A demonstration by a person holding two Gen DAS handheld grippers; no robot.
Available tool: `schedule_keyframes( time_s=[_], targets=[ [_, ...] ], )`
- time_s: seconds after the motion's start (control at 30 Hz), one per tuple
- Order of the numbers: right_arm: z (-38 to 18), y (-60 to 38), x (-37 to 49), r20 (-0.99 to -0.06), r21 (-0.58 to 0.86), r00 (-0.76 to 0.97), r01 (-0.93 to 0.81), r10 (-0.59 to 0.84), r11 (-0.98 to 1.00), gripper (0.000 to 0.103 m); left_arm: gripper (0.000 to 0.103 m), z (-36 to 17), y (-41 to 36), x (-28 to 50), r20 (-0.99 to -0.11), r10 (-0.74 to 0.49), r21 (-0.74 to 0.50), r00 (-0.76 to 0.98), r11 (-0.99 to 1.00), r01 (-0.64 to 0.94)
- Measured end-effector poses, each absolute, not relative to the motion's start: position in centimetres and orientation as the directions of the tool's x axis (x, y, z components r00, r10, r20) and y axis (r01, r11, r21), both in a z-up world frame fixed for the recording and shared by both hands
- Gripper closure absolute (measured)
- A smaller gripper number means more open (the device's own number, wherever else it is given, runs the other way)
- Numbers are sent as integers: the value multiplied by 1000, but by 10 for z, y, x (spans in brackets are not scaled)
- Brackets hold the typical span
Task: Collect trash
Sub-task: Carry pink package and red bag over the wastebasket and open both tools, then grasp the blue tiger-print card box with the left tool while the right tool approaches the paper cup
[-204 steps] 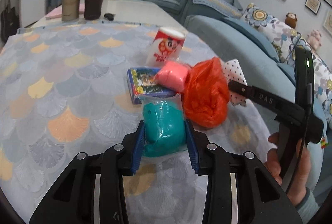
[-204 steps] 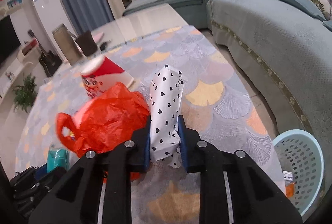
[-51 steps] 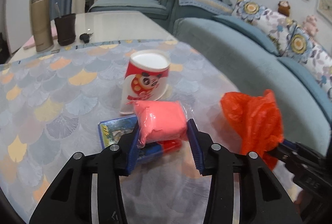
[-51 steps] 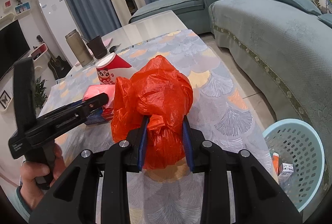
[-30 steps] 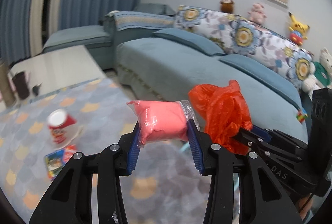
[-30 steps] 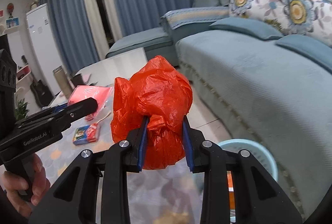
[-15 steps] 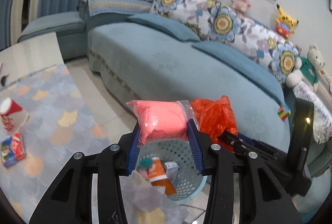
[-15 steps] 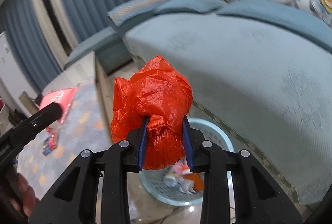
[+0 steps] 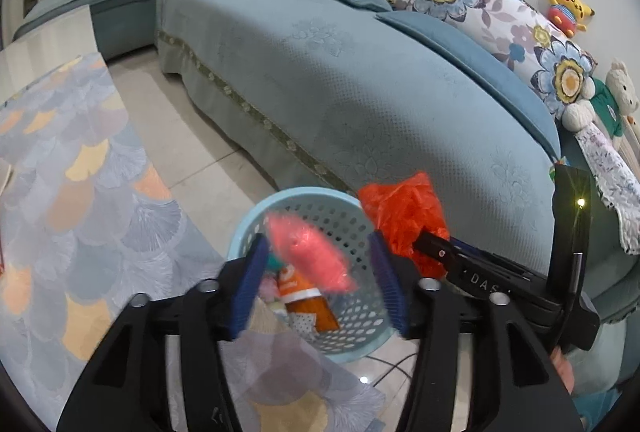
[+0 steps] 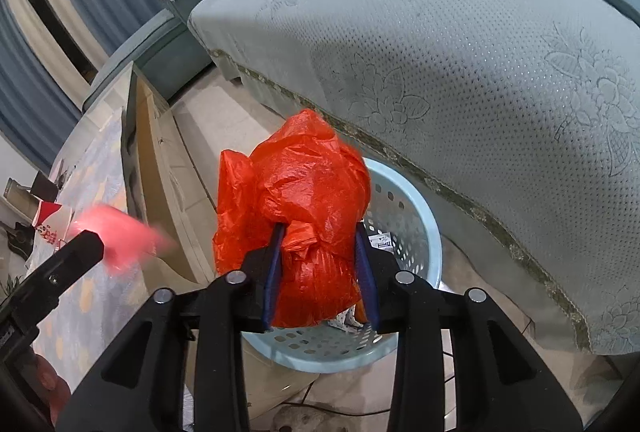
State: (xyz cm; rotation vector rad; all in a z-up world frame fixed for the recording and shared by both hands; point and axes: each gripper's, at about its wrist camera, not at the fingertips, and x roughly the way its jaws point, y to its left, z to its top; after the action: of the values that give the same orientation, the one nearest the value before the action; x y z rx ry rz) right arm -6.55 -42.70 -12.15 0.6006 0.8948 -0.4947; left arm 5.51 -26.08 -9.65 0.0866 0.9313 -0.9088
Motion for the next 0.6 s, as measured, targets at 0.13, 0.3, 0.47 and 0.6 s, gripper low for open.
schedule_keyframes(
  time_s=[0.13,0.3,0.47,0.6],
  targets=[
    [-121,-432,-62,-823,300,551,630,-140,717,56,41,-92,-256,55,-709,-646,-304,283,642,704],
    [-115,-431,-67,-809,309,570,621,-145,721,56,41,-84,-250,55,-693,-655,-305,302,646,700],
    [-103,-421,-65,-788,314,600,587,-140,746,56,41,-75,-241,52,-674,-664,-300,324,647,701],
    [-83,-402,-60,-756,310,641,529,-133,790,56,41,-59,-228,50,-644,-675,-293,359,652,700]
  ],
)
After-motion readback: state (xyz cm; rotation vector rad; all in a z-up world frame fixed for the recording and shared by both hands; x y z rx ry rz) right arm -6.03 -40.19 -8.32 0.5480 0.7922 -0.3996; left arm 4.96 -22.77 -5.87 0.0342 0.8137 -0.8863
